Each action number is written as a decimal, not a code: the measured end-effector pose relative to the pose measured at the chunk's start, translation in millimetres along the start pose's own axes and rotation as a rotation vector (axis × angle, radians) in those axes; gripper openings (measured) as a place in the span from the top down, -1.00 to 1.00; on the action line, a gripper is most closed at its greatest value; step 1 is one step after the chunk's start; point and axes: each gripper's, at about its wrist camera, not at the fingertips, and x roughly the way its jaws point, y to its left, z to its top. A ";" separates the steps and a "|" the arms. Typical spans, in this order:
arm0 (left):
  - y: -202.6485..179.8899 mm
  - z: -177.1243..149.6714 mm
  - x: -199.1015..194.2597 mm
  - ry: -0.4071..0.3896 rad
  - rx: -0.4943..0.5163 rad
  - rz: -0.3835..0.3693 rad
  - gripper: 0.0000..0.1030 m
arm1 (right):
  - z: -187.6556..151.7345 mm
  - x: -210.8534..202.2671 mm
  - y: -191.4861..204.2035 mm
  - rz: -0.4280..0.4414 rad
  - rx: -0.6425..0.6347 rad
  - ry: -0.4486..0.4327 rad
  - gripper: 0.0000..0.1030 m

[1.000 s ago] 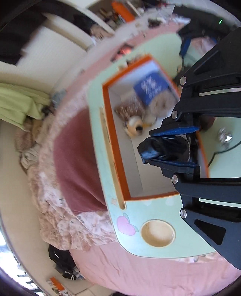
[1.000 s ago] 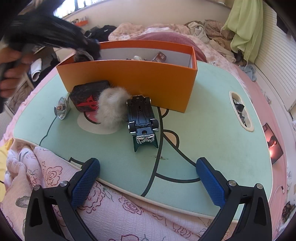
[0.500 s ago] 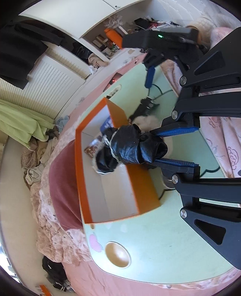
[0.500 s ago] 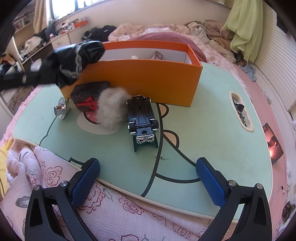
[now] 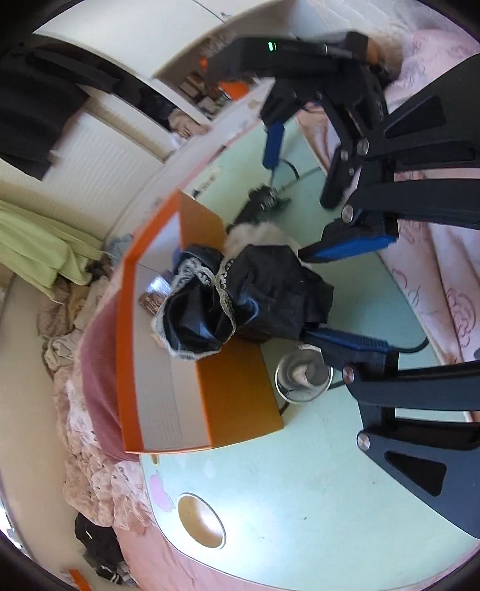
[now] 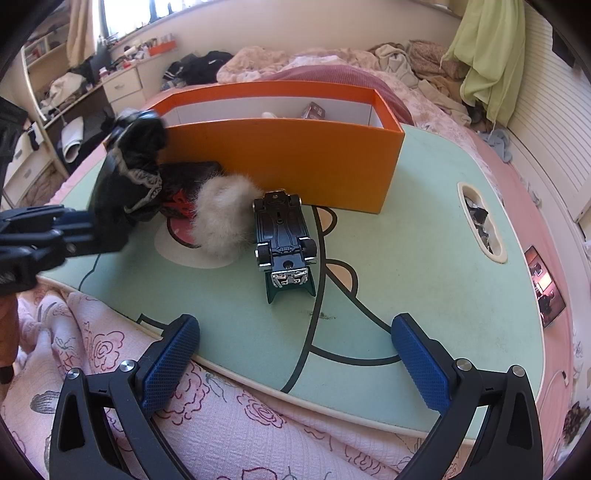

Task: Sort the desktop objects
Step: 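Carry the black pouch out, lower it beside the pom-pom, open left gripper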

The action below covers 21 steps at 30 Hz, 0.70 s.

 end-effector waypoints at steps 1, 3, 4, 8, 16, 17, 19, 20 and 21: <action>-0.8 -1.5 -4.6 -0.017 -0.006 -0.005 -0.16 | -0.3 -0.5 -0.2 0.000 0.000 0.000 -1.00; -1.8 -6.2 -17.2 -0.073 -0.020 0.004 -0.46 | -0.8 -0.1 -0.6 0.000 0.000 0.000 -1.00; -1.8 -10.0 -24.4 -0.105 -0.031 0.016 -0.52 | -1.0 0.0 -0.5 0.000 0.000 0.000 -1.00; 2.2 -23.5 -38.5 -0.159 -0.058 0.073 -0.54 | -1.9 0.1 -0.9 0.001 0.000 -0.001 -1.00; -1.8 -43.3 -2.1 -0.031 -0.001 0.288 -0.56 | -4.0 -0.3 -2.0 0.002 -0.001 -0.001 -1.00; -3.8 -44.5 2.5 -0.028 0.015 0.320 -0.62 | -4.3 -0.4 -2.2 0.001 -0.001 0.000 -1.00; -9.3 -44.8 9.0 -0.018 0.045 0.379 -0.68 | -4.6 0.0 -2.1 0.002 -0.001 -0.001 -1.00; -9.2 -44.3 9.9 -0.016 0.044 0.386 -0.75 | -5.1 0.1 -2.3 0.002 -0.001 -0.002 -1.00; -8.2 -44.9 9.2 -0.015 0.038 0.388 -0.79 | -5.5 -0.2 -2.5 0.002 -0.001 -0.002 -1.00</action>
